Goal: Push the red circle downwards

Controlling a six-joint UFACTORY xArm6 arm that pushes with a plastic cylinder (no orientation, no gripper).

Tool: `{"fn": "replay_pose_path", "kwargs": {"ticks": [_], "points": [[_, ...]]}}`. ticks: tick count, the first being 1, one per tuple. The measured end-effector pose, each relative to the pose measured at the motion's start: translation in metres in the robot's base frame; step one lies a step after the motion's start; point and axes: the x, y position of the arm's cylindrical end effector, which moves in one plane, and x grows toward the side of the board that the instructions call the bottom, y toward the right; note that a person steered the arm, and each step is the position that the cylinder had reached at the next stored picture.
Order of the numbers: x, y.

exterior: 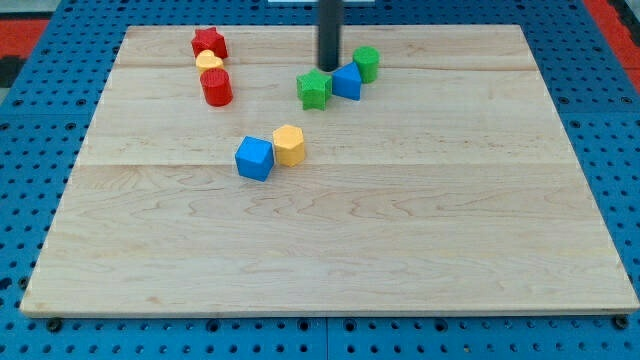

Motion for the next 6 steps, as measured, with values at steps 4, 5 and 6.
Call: {"fn": "replay_pose_path", "kwargs": {"ticks": [4,5,6], "points": [[0.186,-0.107],[0.216,-0.095],[0.190,-0.066]]}}
